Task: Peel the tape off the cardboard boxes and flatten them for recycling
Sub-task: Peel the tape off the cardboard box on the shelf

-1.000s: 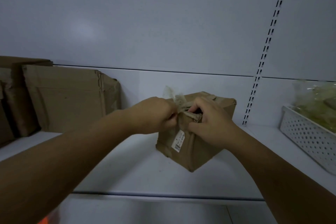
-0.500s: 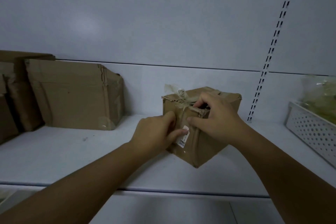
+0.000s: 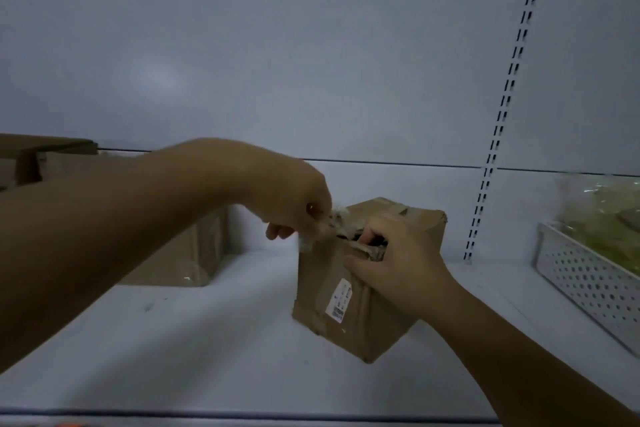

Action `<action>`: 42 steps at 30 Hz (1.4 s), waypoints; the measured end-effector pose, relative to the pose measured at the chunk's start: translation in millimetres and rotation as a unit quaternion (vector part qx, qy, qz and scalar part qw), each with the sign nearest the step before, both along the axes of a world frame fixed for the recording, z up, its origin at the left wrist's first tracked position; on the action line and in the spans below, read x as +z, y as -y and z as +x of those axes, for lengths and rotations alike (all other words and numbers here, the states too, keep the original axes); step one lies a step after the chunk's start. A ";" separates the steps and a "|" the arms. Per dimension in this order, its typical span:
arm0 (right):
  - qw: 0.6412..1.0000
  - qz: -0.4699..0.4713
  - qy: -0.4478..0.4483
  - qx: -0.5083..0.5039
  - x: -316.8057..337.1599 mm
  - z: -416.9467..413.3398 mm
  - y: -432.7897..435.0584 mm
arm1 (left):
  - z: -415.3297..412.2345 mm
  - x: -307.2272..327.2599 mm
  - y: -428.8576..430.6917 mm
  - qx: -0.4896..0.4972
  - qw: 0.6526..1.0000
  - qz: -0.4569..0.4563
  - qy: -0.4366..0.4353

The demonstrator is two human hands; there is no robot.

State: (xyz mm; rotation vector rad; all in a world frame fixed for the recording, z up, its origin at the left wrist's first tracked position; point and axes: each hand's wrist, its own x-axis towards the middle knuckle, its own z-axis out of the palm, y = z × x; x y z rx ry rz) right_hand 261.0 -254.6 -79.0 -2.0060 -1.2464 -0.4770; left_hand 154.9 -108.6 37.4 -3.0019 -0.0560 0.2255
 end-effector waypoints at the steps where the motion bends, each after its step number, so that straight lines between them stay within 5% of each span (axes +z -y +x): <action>1: 1.000 -0.002 0.000 0.000 0.5 -1.4 0.3 | 1.7 11.0 1.9 -0.005 0.999 -0.046 0.018; 4: 0.999 0.002 -0.040 -0.005 7.0 -5.6 2.4 | 11.8 23.2 10.9 -0.047 0.978 -0.149 0.141; 8: 0.973 0.097 -0.209 -0.029 33.2 2.0 3.0 | 21.6 7.5 11.5 -0.076 0.955 -0.175 0.228; 12: 0.993 -0.017 -0.112 0.011 45.3 12.4 -1.6 | 22.6 -10.7 3.0 -0.066 0.943 -0.233 0.230; 15: 0.990 0.022 -0.141 -0.009 43.5 25.8 -5.2 | 16.4 -24.5 -0.3 -0.005 0.851 -0.397 0.344; 17: 0.980 0.062 -0.180 -0.054 41.2 36.7 -8.0 | 13.0 -42.0 5.8 0.031 0.790 -0.424 0.443; 19: 0.950 0.131 -0.278 -0.061 41.6 41.7 -13.6 | 11.6 -66.2 24.7 0.024 0.821 -0.364 0.439; 21: 0.907 0.187 -0.376 -0.028 46.8 43.1 -17.4 | 16.5 -86.7 44.3 -0.004 0.901 -0.251 0.354; 23: 0.874 0.237 -0.424 0.002 52.0 46.6 -16.0 | 24.3 -94.0 44.7 0.013 0.945 -0.143 0.293; 27: 0.842 0.313 -0.439 -0.002 59.6 59.3 -1.6 | 19.4 -82.8 10.8 0.028 0.966 -0.173 0.188; 31: 0.730 0.418 -0.534 0.081 63.8 69.4 18.3 | 10.7 -63.7 -7.8 -0.009 0.982 -0.168 0.089; 33: 0.709 0.438 -0.549 0.063 62.8 77.0 30.4 | 10.0 -52.8 -16.0 0.004 0.987 -0.147 0.061; 35: 0.719 0.429 -0.545 0.044 58.4 84.0 40.9 | 15.0 -44.2 -15.7 0.053 0.991 -0.109 0.054; 37: 0.774 0.363 -0.518 0.023 48.7 85.9 45.5 | 28.5 -40.1 -4.5 0.114 0.987 -0.084 0.073; 42: 0.887 0.147 -0.438 0.019 18.5 69.6 39.3 | 67.7 -52.0 48.7 0.128 0.950 -0.121 0.256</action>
